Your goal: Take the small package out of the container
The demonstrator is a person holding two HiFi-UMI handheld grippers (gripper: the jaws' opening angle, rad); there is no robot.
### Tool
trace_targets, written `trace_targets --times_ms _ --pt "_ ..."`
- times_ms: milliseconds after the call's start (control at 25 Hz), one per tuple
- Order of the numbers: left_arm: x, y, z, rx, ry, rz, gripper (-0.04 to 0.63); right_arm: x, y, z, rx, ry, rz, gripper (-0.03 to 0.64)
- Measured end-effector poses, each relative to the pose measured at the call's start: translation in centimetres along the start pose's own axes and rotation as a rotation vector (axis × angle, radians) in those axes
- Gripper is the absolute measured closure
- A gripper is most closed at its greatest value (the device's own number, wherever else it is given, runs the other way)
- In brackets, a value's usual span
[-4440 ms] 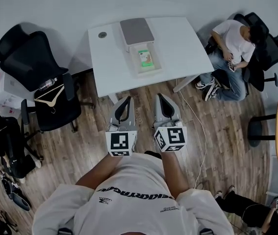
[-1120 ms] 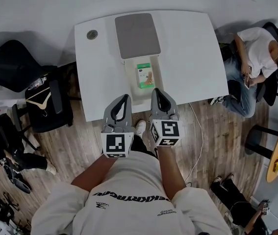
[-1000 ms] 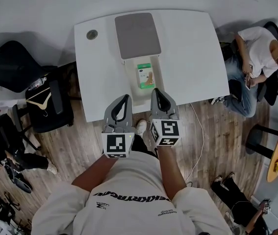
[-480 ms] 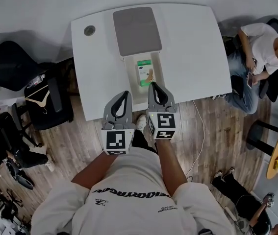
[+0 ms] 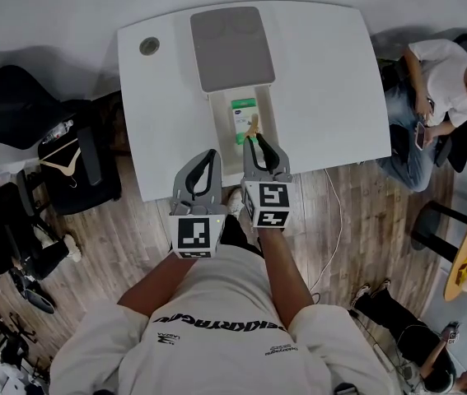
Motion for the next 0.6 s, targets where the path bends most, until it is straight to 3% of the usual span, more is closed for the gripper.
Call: trace_targets --times_ms 600 --pt "0.2 0.7 -0.1 0.015 0.002 0.010 0.592 -1.5 2.3 -3.1 0.105 0.006 -0.032 0.456"
Point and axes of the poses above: the fingertips, and each gripper's own axes: z backward along the fingers, x to its left, y out of its underside, the point moved 2 cm from there along z, backward along the fingers, and after that the axes turned 3 degrees about -z, right-handed, at the moved point
